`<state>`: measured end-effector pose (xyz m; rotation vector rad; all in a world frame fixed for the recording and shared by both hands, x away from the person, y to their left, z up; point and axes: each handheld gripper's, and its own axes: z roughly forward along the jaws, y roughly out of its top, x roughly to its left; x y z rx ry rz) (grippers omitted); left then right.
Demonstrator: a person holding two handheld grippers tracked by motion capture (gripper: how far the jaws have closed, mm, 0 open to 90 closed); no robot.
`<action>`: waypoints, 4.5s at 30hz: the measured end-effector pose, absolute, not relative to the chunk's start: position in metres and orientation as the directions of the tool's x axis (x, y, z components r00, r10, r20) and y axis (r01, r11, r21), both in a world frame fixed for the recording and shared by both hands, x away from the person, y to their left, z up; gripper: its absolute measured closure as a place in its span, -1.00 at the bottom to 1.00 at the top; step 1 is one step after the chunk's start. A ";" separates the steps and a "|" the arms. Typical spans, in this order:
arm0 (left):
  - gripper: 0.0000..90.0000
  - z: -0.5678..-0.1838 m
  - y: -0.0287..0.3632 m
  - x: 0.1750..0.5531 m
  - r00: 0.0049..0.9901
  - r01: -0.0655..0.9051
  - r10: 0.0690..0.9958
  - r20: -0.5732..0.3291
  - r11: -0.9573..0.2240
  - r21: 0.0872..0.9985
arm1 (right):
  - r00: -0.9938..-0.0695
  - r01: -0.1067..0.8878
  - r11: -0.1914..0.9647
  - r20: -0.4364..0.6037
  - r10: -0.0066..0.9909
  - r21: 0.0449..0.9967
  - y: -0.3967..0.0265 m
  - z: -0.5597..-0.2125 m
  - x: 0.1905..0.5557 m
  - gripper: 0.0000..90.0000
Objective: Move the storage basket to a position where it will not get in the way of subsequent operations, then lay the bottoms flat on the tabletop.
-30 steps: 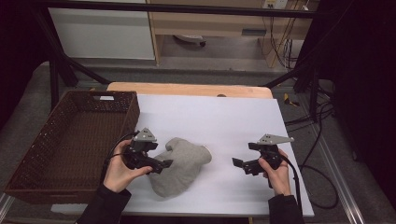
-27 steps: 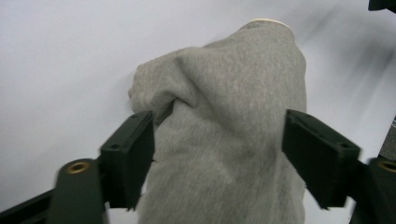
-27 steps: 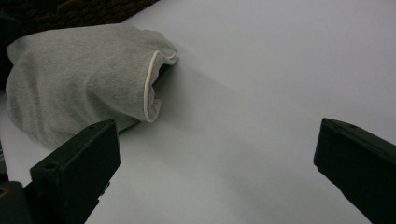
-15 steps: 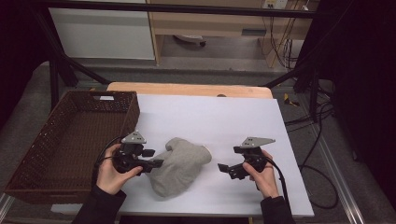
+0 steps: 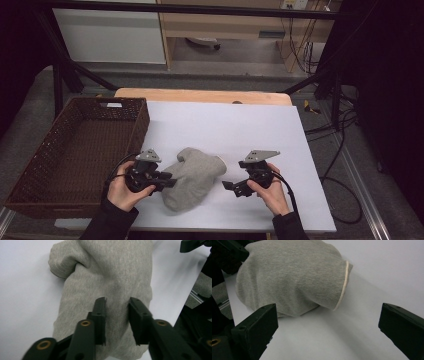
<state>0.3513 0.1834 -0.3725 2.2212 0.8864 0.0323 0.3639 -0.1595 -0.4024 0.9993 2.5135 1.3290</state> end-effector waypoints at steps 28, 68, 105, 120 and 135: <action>0.92 -0.371 0.149 0.337 0.818 0.524 0.520 -0.246 -0.495 0.693 | -0.779 0.472 0.413 0.150 0.608 0.779 -0.138 -0.404 0.359 -0.64; -0.43 -0.373 0.145 0.351 0.817 0.484 0.555 -0.161 -0.505 0.715 | -0.720 0.448 0.419 0.041 0.693 0.789 -0.172 -0.393 0.364 0.97; 0.62 -0.430 0.128 0.365 0.795 0.522 0.586 -0.156 -0.531 0.667 | -0.794 0.387 0.412 0.070 0.605 0.825 -0.133 -0.384 0.348 0.24; -0.37 -0.407 0.151 0.368 0.770 0.514 0.614 -0.174 -0.435 0.739 | -0.638 0.423 0.315 0.032 0.769 0.850 -0.188 -0.381 0.364 0.93; -0.68 -0.404 0.150 0.364 0.790 0.483 0.600 -0.125 -0.484 0.730 | -0.674 0.413 0.319 0.050 0.737 0.853 -0.188 -0.367 0.354 0.00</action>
